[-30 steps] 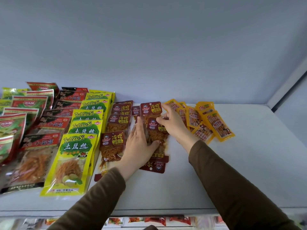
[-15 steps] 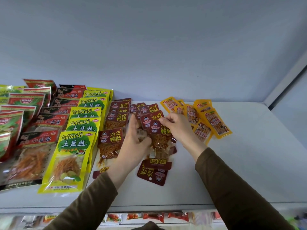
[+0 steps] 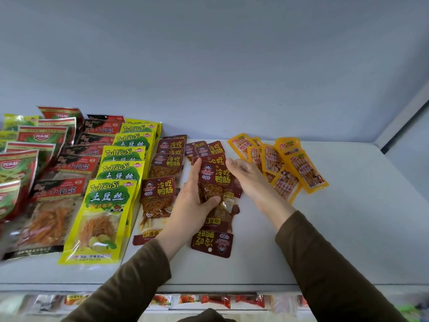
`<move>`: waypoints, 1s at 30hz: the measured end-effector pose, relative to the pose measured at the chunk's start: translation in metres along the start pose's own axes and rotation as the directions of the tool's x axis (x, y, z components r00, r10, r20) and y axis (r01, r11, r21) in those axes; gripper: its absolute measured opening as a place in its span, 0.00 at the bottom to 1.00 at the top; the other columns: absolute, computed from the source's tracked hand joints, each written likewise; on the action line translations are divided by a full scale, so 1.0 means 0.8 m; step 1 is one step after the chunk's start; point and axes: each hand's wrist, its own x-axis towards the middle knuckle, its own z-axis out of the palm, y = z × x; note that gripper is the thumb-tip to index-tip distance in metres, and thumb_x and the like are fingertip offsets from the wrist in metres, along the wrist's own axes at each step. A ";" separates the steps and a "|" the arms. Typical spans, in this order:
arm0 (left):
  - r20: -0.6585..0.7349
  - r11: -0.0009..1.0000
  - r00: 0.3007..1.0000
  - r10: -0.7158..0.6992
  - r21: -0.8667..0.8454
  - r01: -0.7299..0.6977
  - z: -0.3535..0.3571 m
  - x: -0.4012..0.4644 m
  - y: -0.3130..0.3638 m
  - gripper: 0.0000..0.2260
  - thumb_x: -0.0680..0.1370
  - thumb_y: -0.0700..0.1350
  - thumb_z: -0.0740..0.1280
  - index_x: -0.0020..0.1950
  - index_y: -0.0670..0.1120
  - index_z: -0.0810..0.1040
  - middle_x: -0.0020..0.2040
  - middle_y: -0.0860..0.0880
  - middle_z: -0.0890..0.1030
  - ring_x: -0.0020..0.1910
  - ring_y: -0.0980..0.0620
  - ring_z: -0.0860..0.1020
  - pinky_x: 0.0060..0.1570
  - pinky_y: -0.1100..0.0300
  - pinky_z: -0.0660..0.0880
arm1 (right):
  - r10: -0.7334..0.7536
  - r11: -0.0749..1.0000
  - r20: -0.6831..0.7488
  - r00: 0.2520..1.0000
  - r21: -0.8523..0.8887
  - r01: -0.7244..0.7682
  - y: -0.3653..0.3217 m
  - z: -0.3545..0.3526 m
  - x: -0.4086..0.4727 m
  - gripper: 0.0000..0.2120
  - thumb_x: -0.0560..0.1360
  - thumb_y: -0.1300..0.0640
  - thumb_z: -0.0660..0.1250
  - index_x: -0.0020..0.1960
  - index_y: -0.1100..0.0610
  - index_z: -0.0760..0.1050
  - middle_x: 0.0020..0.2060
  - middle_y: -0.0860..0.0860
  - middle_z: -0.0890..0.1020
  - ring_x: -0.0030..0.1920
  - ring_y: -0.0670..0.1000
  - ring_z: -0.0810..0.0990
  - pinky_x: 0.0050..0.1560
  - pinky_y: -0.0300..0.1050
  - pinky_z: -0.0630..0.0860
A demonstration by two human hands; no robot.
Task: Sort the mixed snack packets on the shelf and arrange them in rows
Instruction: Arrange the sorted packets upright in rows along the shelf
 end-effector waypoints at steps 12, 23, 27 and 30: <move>0.145 0.780 0.949 0.280 0.542 -0.313 0.002 -0.037 -0.008 0.45 0.78 0.65 0.62 0.80 0.61 0.30 0.83 0.56 0.36 0.81 0.56 0.35 0.79 0.52 0.40 | 0.035 0.999 -0.110 0.993 0.022 -0.033 0.017 -0.002 0.013 0.08 0.80 0.54 0.70 0.55 0.57 0.77 0.51 0.51 0.86 0.53 0.51 0.84 0.59 0.55 0.80; -0.022 0.809 0.998 0.051 0.587 -0.028 -0.004 -0.054 -0.015 0.37 0.68 0.73 0.66 0.69 0.51 0.70 0.66 0.54 0.67 0.67 0.51 0.60 0.73 0.55 0.60 | 0.071 0.962 -0.265 0.962 0.273 0.004 0.027 -0.003 0.031 0.09 0.83 0.54 0.64 0.62 0.54 0.73 0.54 0.49 0.83 0.53 0.46 0.81 0.41 0.39 0.75; -0.004 0.875 1.000 -0.005 0.484 0.006 -0.009 -0.048 -0.008 0.22 0.71 0.62 0.75 0.56 0.56 0.69 0.57 0.57 0.68 0.59 0.55 0.64 0.64 0.58 0.68 | 0.057 0.962 -0.294 0.954 0.271 0.026 0.025 -0.006 0.032 0.09 0.83 0.53 0.65 0.61 0.54 0.73 0.51 0.49 0.84 0.46 0.45 0.82 0.36 0.38 0.77; 0.040 0.987 0.997 -0.060 0.153 0.053 -0.016 -0.049 -0.004 0.16 0.75 0.49 0.76 0.50 0.60 0.70 0.49 0.62 0.80 0.51 0.64 0.78 0.43 0.71 0.74 | 0.001 0.983 -0.351 0.936 0.174 0.065 0.022 -0.009 0.035 0.10 0.82 0.53 0.65 0.63 0.54 0.72 0.51 0.49 0.83 0.45 0.45 0.82 0.41 0.44 0.80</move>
